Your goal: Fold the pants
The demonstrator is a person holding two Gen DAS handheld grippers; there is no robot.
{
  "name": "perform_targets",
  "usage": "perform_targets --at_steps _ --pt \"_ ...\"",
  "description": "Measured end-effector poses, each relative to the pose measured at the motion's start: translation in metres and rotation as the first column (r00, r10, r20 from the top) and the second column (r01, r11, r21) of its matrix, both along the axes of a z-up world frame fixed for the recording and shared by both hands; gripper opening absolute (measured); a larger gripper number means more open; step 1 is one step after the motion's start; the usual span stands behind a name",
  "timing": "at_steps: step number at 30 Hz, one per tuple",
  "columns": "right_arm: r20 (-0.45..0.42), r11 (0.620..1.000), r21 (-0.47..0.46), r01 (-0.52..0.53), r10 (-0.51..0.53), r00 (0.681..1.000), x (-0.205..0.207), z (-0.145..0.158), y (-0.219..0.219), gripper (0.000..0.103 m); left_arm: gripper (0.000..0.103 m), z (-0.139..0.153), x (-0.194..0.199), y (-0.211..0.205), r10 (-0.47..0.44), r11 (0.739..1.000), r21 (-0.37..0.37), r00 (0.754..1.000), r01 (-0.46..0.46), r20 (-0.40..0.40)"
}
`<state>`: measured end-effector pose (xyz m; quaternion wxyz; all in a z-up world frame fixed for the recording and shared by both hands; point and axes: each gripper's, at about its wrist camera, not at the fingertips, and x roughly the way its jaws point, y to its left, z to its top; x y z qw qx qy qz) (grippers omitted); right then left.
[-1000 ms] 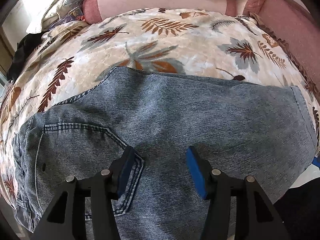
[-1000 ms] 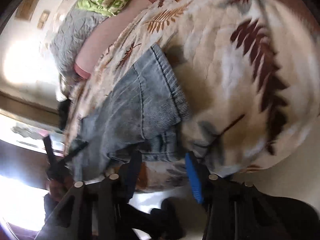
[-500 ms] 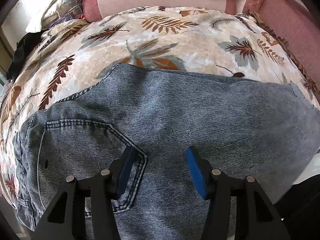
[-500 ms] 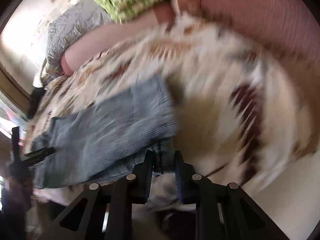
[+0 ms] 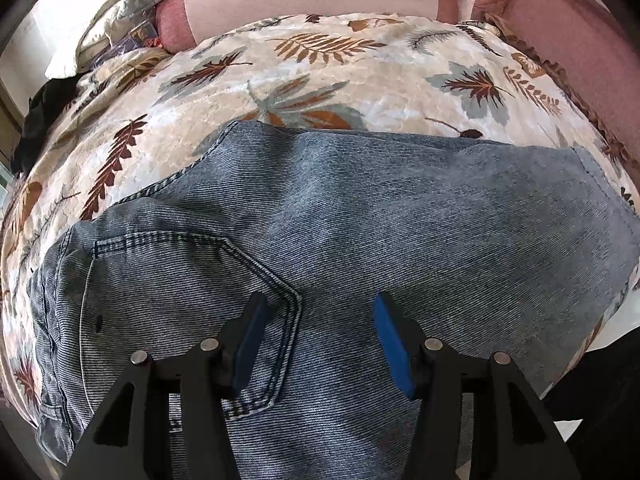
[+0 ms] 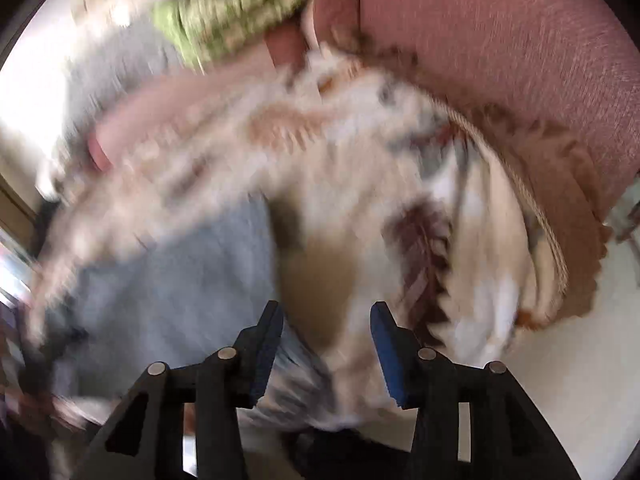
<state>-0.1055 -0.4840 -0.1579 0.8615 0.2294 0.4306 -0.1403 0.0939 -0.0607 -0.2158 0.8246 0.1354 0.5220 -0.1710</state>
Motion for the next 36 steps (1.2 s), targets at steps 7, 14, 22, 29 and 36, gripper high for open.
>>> perform_targets --at_steps 7,14,22,29,36 --pt "0.030 0.987 0.007 -0.158 0.158 0.987 0.085 -0.003 0.041 0.037 0.057 0.003 -0.004 0.006 0.029 0.999 -0.016 0.999 -0.030 -0.021" --pt "-0.052 0.974 -0.088 -0.208 0.204 0.978 0.084 -0.056 0.067 0.032 0.057 0.002 -0.012 0.021 0.021 1.000 -0.020 1.000 -0.021 -0.011" --pt "-0.047 0.966 -0.113 -0.233 0.229 0.972 0.035 -0.049 0.073 0.034 0.059 0.004 -0.013 0.017 0.049 0.999 -0.007 0.999 -0.049 -0.003" --pt "-0.079 0.971 -0.066 -0.231 0.226 0.971 0.039 -0.047 0.078 0.037 0.060 0.008 -0.008 0.037 0.119 0.992 -0.026 0.993 -0.120 -0.024" --pt "-0.039 0.978 0.033 -0.208 0.209 0.977 0.023 -0.038 0.065 0.039 0.060 0.010 -0.008 0.032 0.114 0.993 -0.002 0.993 -0.114 -0.033"
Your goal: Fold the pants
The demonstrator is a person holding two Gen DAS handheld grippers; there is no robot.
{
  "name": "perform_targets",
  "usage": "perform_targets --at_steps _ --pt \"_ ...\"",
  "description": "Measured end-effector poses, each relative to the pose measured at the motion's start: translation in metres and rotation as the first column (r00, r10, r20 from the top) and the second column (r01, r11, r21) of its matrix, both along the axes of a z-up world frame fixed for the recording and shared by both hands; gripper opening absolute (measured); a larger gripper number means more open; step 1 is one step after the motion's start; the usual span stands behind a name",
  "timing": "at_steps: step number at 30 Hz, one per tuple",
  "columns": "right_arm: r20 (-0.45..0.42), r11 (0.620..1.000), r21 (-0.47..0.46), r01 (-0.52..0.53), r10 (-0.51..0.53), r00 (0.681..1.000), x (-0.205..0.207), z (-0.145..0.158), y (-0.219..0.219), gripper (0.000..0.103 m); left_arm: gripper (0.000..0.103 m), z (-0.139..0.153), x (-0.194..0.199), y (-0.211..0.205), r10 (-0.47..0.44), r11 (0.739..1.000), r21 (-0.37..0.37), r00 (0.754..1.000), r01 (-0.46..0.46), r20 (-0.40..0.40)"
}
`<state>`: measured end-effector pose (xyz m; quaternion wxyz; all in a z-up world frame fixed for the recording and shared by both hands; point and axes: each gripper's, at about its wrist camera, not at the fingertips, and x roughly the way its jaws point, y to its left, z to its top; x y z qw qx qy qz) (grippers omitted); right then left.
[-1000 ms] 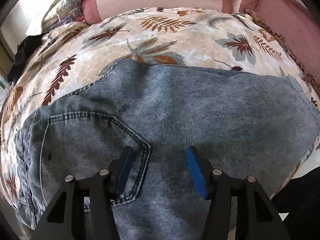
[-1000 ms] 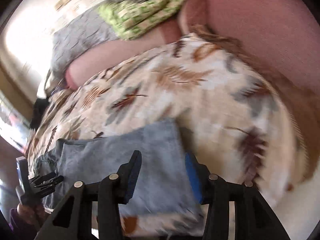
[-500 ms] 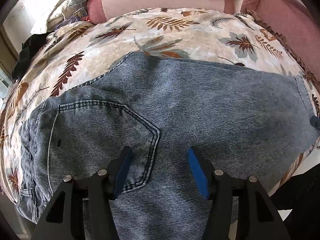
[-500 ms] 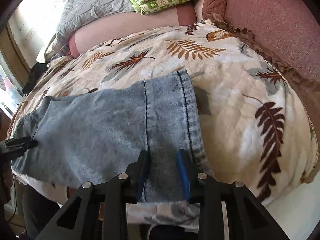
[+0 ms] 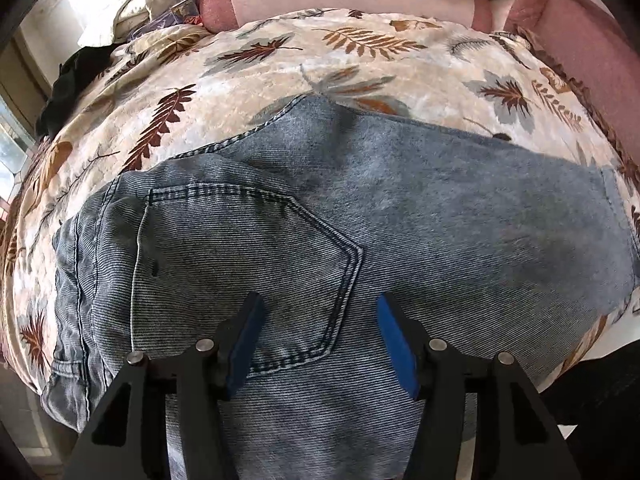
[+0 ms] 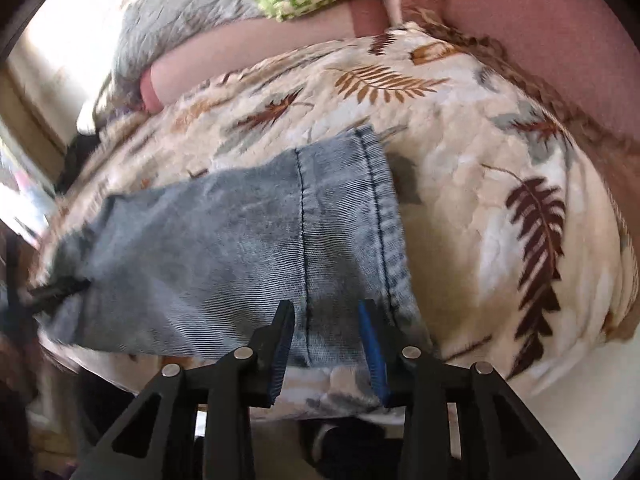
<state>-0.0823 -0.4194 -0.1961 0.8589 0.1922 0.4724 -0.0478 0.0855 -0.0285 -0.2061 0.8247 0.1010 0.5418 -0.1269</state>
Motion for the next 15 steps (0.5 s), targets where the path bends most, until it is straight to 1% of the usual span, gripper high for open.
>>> perform_targets --at_steps 1,2,3,4,6,8,10,11,13,14,15 --pt "0.015 0.999 0.052 0.006 -0.007 1.000 -0.005 0.003 -0.004 0.046 0.060 0.003 0.000 -0.001 -0.002 1.000 -0.018 1.000 0.002 -0.005" --pt "0.037 0.993 0.116 0.011 -0.015 0.999 -0.012 0.006 -0.010 0.052 0.060 0.007 -0.002 -0.005 -0.012 0.999 -0.041 1.000 0.012 -0.008" --pt "0.061 0.984 0.175 0.024 -0.035 0.998 -0.019 0.008 -0.015 0.061 0.060 0.009 -0.004 -0.009 -0.024 0.998 -0.052 1.000 0.024 -0.008" --pt "0.080 0.975 0.220 0.035 -0.054 0.995 -0.026 0.008 -0.019 0.064 0.060 0.012 -0.007 -0.015 -0.044 0.997 -0.065 0.999 0.044 -0.007" --pt "0.110 0.939 0.340 0.042 -0.084 0.990 -0.039 0.005 -0.027 0.064 0.060 0.015 -0.010 -0.030 -0.089 0.993 -0.085 0.996 0.088 -0.014" --pt "0.103 0.898 0.436 0.066 -0.122 0.987 -0.047 -0.003 -0.035 0.065 0.060 0.017 -0.015 -0.048 -0.136 0.986 -0.096 0.990 0.133 -0.023" --pt "0.094 0.857 0.504 0.110 -0.182 0.979 -0.055 -0.011 -0.045 0.065 0.060 0.018 -0.021 -0.066 -0.178 0.980 -0.096 0.984 0.175 -0.028" --pt "0.093 0.825 0.550 0.130 -0.214 0.972 -0.059 -0.016 -0.054 0.065 0.060 0.018 -0.023 -0.075 -0.198 0.976 -0.095 0.980 0.195 -0.030" --pt "0.076 0.777 0.605 0.176 -0.275 0.958 -0.063 -0.023 -0.070 0.065 0.060 0.019 -0.027 -0.089 -0.234 0.969 -0.090 0.972 0.230 -0.033" --pt "0.071 0.763 0.618 0.191 -0.295 0.953 -0.065 -0.025 -0.076 0.066 0.060 0.019 -0.030 -0.097 -0.246 0.966 -0.090 0.969 0.243 -0.035" --pt "0.071 0.758 0.625 0.188 -0.296 0.953 -0.062 -0.027 -0.083 0.070 0.060 0.020 -0.032 -0.105 -0.260 0.962 -0.092 0.965 0.256 -0.039"
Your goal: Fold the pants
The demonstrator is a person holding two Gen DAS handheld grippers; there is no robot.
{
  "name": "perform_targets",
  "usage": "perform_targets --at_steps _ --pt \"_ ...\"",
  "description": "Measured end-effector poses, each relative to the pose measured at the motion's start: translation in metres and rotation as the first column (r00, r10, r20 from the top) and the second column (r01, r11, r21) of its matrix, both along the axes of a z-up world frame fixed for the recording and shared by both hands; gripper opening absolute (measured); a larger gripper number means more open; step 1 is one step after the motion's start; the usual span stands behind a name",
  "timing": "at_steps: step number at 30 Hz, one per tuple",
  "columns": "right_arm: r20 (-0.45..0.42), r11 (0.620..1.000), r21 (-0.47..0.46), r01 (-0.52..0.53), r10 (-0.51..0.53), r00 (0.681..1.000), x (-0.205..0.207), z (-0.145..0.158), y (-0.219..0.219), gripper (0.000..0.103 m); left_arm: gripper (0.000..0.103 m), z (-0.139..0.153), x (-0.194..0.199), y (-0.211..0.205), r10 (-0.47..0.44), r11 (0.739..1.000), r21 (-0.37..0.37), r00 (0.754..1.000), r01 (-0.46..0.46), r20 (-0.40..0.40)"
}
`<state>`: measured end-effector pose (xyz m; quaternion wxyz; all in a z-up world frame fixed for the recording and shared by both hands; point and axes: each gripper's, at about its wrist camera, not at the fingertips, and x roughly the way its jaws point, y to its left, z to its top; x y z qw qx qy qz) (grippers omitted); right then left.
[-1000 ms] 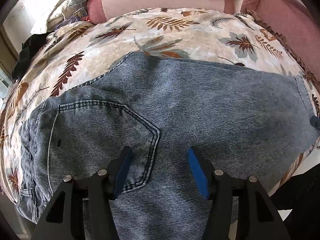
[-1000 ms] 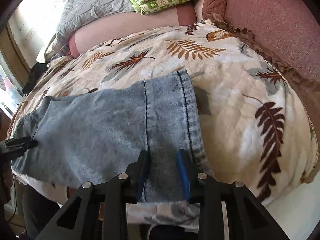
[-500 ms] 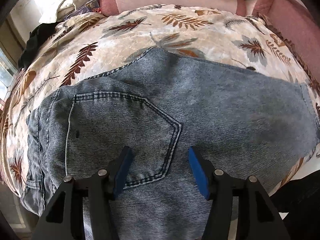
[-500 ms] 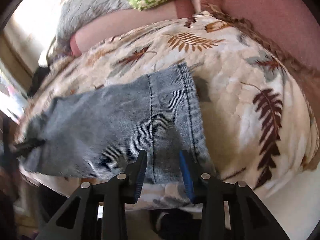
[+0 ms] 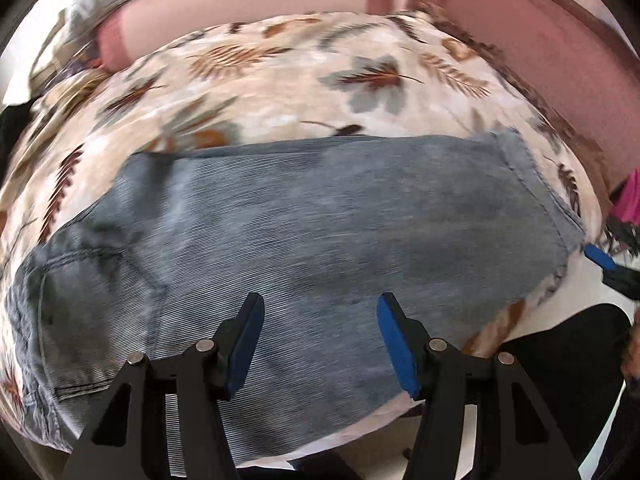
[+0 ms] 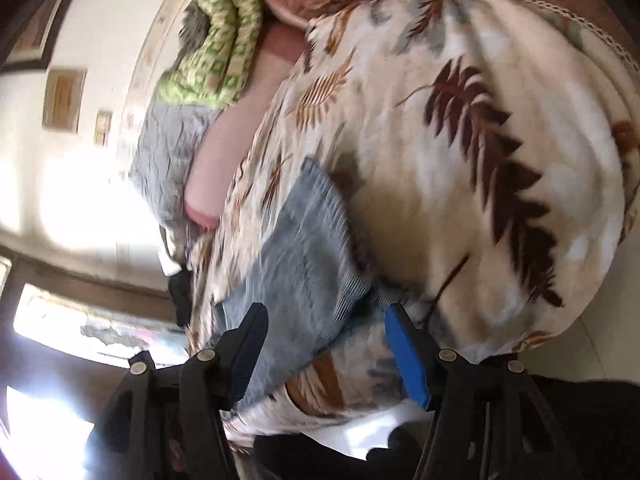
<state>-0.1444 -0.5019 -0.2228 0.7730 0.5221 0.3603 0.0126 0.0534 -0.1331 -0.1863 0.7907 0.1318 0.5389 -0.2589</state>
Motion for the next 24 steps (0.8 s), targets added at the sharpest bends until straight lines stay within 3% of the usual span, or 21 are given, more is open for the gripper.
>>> perform_targets --at_steps 4,6,11,20,24 --pt "-0.030 1.000 0.021 0.006 -0.005 1.000 0.016 -0.012 -0.021 0.071 0.060 0.000 -0.004 -0.024 -0.039 0.999 0.010 0.999 0.039 -0.009" --pt "-0.024 0.995 0.098 -0.031 0.033 0.999 0.029 -0.022 -0.029 0.071 0.060 0.000 -0.005 -0.037 -0.063 0.998 0.016 0.998 0.063 -0.014" --pt "-0.049 0.979 0.132 -0.154 0.161 0.986 0.066 -0.036 -0.034 0.071 0.060 -0.001 -0.004 -0.063 -0.095 0.995 0.002 0.995 0.095 -0.023" --pt "0.019 0.948 0.182 -0.260 0.261 0.965 0.107 -0.042 -0.030 0.073 0.060 -0.025 0.009 -0.128 -0.140 0.990 0.008 0.988 0.141 -0.065" --pt "0.033 0.944 0.157 -0.290 0.289 0.957 0.118 -0.038 -0.023 0.070 0.072 -0.036 0.005 -0.148 -0.189 0.980 0.053 0.982 0.190 -0.022"
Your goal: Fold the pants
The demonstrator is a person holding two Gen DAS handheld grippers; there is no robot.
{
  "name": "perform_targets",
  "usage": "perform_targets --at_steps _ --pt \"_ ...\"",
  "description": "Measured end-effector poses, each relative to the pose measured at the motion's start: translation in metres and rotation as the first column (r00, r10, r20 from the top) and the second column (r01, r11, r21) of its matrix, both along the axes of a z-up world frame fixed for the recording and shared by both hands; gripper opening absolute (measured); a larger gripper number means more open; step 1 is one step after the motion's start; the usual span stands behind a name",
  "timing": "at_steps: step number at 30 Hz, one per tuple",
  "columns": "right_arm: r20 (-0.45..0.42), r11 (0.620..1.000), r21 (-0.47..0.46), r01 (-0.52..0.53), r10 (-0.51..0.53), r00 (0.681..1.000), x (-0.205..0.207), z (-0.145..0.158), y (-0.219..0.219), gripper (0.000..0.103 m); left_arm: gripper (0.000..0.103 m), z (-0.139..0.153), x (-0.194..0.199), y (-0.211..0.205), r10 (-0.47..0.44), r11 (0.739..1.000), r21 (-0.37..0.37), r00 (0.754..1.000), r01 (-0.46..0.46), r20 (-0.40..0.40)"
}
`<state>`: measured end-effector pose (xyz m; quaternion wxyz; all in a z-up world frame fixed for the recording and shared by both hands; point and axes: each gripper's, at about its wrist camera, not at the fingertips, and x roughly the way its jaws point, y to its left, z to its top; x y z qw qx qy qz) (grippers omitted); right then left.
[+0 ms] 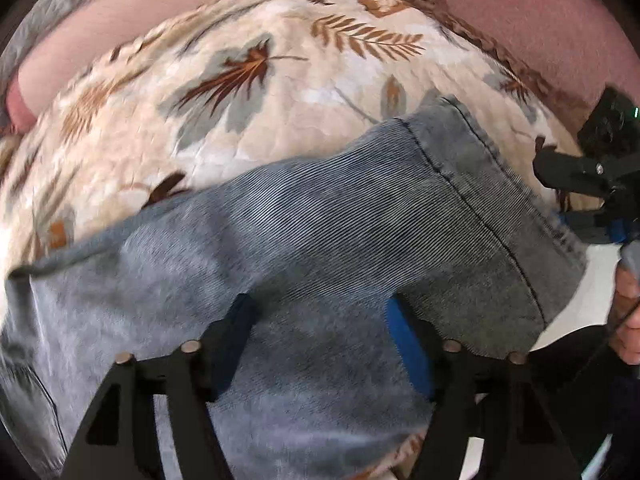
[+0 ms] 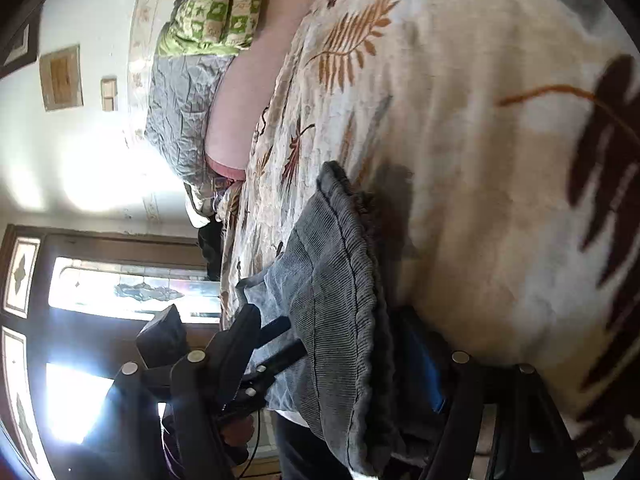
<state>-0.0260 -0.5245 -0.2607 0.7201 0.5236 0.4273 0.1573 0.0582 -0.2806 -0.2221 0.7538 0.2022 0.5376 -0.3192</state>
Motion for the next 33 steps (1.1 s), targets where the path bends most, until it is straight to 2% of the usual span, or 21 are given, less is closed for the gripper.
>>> perform_targets --at_steps 2,3,4,7,10,13,16,20,26,30,32,33 --pt "0.009 1.000 -0.007 -0.020 0.020 1.000 0.005 0.003 0.007 0.036 0.072 0.001 -0.002 -0.002 -0.010 1.000 0.003 1.000 0.010 0.014" --pt "-0.008 0.998 0.039 -0.057 0.057 0.998 0.007 -0.003 0.013 0.020 0.072 0.001 -0.002 -0.001 -0.011 1.000 -0.004 1.000 0.011 0.005" --pt "-0.019 0.996 0.037 -0.078 0.079 0.997 0.009 -0.004 0.019 0.020 0.072 0.002 0.000 0.002 -0.009 1.000 -0.014 1.000 0.009 -0.012" --pt "-0.011 0.990 -0.093 -0.106 0.105 0.994 0.014 0.010 0.038 0.020 0.072 0.010 0.004 0.019 0.023 0.999 -0.039 0.999 -0.024 -0.041" --pt "0.038 0.989 -0.142 -0.038 0.044 0.998 0.008 0.026 0.034 0.020 0.072 0.022 0.005 0.053 0.073 0.996 -0.058 0.997 -0.074 -0.022" --pt "0.060 0.994 -0.108 0.021 -0.014 0.998 0.002 0.030 0.028 0.020 0.072 0.027 0.010 0.096 0.145 0.988 -0.059 0.989 -0.146 -0.020" --pt "0.084 0.994 -0.109 0.025 -0.016 0.996 0.004 0.039 0.036 0.019 0.072 0.029 0.013 0.138 0.236 0.969 -0.062 0.971 -0.239 -0.045" --pt "0.127 0.993 -0.120 -0.002 0.018 0.992 0.016 0.057 0.062 0.020 0.072 0.029 0.013 0.186 0.343 0.935 -0.072 0.937 -0.348 -0.067" --pt "0.206 0.989 -0.094 -0.112 0.130 0.970 0.045 0.085 0.124 0.020 0.072 0.032 0.013 0.234 0.434 0.895 -0.076 0.898 -0.439 -0.069" --pt "0.180 0.969 -0.114 -0.219 0.237 0.955 0.067 0.084 0.180 0.023 0.072 0.038 0.016 0.256 0.472 0.874 -0.102 0.880 -0.475 -0.058" --pt "0.139 0.953 -0.135 -0.272 0.290 0.947 0.077 0.079 0.203 0.035 0.072 0.042 0.016 0.262 0.480 0.868 -0.116 0.876 -0.483 -0.057" --pt "0.115 0.944 -0.131 -0.302 0.318 0.941 0.082 0.075 0.215 0.057 0.072 0.044 0.016 0.264 0.482 0.866 -0.121 0.874 -0.485 -0.055"
